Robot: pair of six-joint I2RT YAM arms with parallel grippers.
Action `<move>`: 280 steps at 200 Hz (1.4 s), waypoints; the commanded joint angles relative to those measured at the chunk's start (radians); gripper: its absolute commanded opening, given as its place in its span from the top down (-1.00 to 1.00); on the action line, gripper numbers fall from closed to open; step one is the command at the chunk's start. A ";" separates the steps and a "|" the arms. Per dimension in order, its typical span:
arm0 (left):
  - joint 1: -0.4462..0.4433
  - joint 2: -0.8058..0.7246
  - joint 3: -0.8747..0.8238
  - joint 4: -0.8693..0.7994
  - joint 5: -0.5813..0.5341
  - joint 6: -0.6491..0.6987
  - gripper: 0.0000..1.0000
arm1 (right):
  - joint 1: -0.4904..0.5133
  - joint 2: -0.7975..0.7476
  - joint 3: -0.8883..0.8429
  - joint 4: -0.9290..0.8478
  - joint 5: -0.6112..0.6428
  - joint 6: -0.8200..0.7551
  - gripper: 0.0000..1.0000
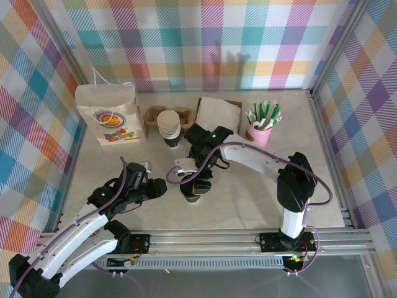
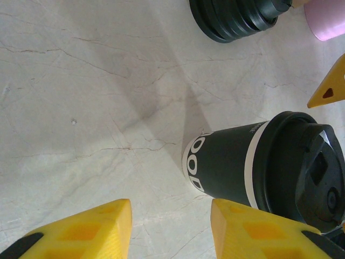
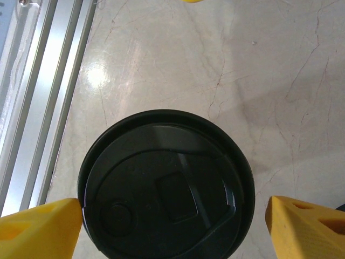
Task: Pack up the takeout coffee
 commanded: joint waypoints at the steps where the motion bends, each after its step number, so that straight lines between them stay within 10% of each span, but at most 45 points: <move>1: 0.000 0.000 0.009 0.010 -0.005 -0.010 0.14 | 0.004 0.030 -0.007 -0.014 -0.016 -0.029 -0.75; 130: 0.001 -0.012 0.018 -0.015 -0.006 -0.003 0.15 | 0.024 0.008 -0.052 0.029 0.056 0.074 -0.66; 280: 0.000 0.065 0.082 0.030 0.010 0.027 0.14 | 0.032 -0.149 -0.238 0.220 0.451 0.950 -0.56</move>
